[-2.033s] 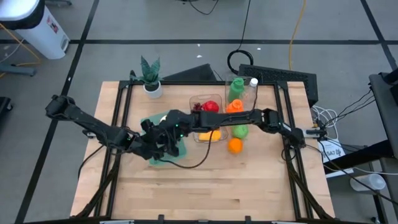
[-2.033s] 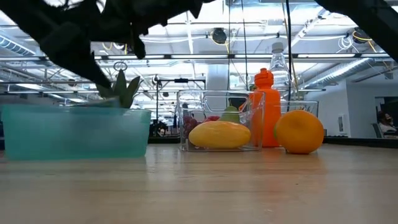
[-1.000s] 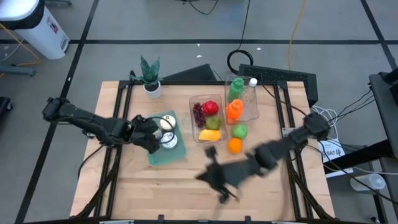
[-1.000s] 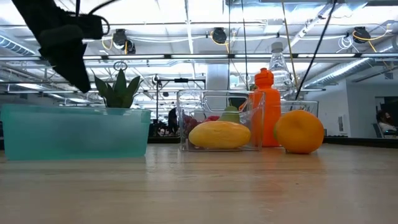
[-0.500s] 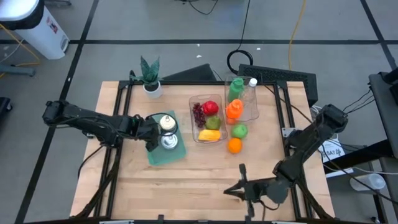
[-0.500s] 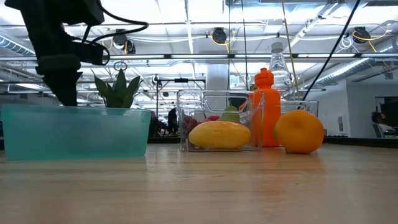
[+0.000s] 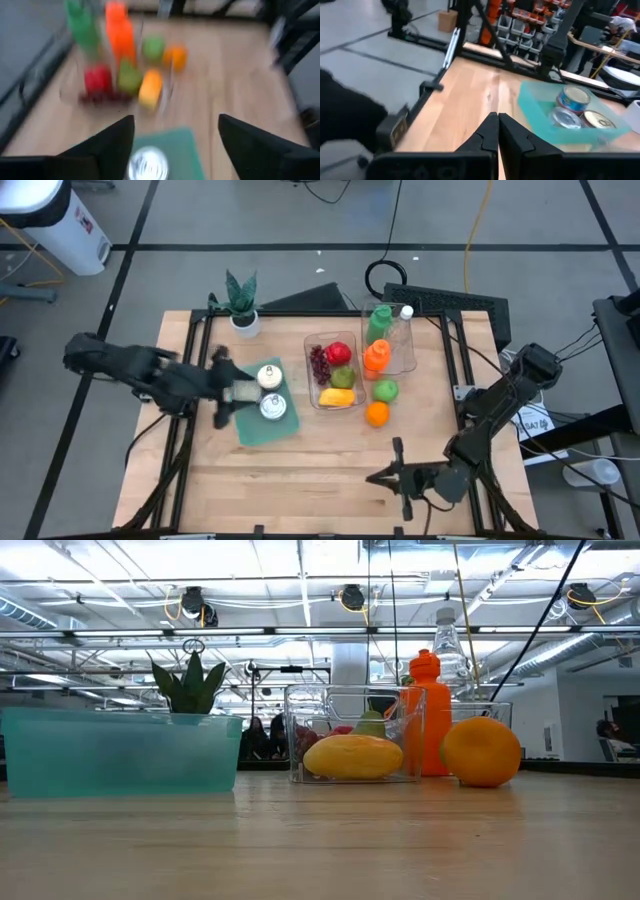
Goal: Pick & Place Food Item
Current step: Put the orange into the bottom transparent bin
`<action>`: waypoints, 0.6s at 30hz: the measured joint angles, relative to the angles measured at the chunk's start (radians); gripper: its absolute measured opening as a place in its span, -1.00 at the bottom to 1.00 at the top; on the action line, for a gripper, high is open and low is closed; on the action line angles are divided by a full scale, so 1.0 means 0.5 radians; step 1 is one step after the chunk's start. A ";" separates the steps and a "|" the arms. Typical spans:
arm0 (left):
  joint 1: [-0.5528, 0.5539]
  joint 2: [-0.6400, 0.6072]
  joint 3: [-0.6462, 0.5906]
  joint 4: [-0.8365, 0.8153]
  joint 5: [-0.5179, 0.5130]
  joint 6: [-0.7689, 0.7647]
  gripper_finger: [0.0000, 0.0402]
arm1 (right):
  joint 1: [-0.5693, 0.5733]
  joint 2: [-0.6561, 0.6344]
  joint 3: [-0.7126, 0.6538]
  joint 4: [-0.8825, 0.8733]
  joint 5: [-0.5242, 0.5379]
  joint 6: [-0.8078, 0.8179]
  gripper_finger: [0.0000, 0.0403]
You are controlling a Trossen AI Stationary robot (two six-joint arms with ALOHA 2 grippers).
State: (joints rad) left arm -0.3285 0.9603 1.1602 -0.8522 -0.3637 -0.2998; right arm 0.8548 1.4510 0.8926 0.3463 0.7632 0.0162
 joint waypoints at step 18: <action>-0.184 -0.846 -1.582 2.075 0.152 0.527 -0.74 | -0.126 -0.446 -0.483 0.008 -0.014 0.099 -1.00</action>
State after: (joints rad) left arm -0.4203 0.5374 0.3693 0.1851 -0.2875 -0.0361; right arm 0.7917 1.2282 0.6512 0.3504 0.7564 0.0656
